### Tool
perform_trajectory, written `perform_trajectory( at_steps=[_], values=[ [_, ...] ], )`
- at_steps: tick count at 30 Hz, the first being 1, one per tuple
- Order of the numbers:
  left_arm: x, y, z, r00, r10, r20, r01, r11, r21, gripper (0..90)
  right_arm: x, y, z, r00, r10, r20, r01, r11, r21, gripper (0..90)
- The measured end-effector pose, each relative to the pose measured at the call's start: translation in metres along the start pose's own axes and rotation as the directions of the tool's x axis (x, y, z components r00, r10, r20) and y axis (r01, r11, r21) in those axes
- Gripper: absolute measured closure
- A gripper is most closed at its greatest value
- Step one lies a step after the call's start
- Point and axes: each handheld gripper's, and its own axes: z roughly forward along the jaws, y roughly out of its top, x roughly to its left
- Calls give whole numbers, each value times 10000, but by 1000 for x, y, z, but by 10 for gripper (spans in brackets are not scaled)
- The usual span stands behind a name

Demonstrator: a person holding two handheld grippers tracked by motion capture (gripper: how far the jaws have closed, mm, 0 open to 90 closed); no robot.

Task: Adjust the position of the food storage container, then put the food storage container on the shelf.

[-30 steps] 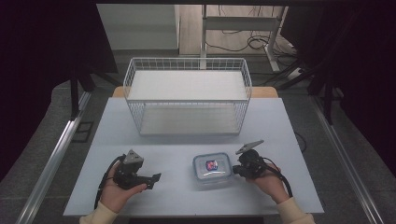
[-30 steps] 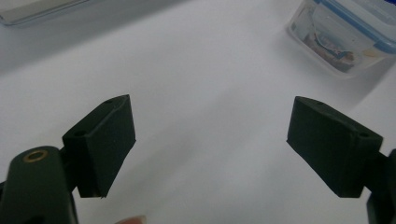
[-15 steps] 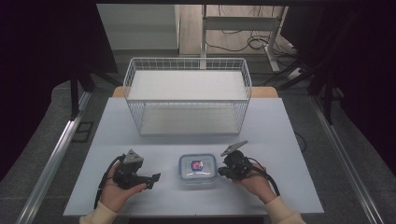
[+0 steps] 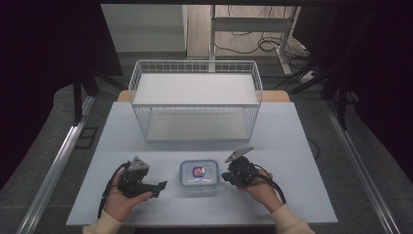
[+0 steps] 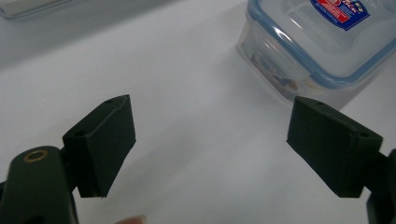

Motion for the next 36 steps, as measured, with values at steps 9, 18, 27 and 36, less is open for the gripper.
perform_trajectory(
  at_steps=[9, 18, 27, 36],
  values=[
    [3, -1, 1, 9999, -94, -75, 94, 10000, 25, 156, -9, -22, -30, 9942, 1018, 348, -977, 9897, -1045, 629],
    [8, -1, -3, 9997, -226, -66, 226, 9997, -73, 177, -19, -24, -31, 9688, 2479, 17, -2450, 9584, -1464, 246],
    [8, 0, -4, 9986, -481, 220, 492, 9975, -513, 177, -17, -22, -31, 9647, 2567, -597, -2627, 9547, -1401, 200],
    [9, 3, -9, 9982, -532, 291, 560, 9928, -1058, 206, -15, -21, -28, 9605, 2662, -811, -2760, 9486, -1550, 191]
  ],
)
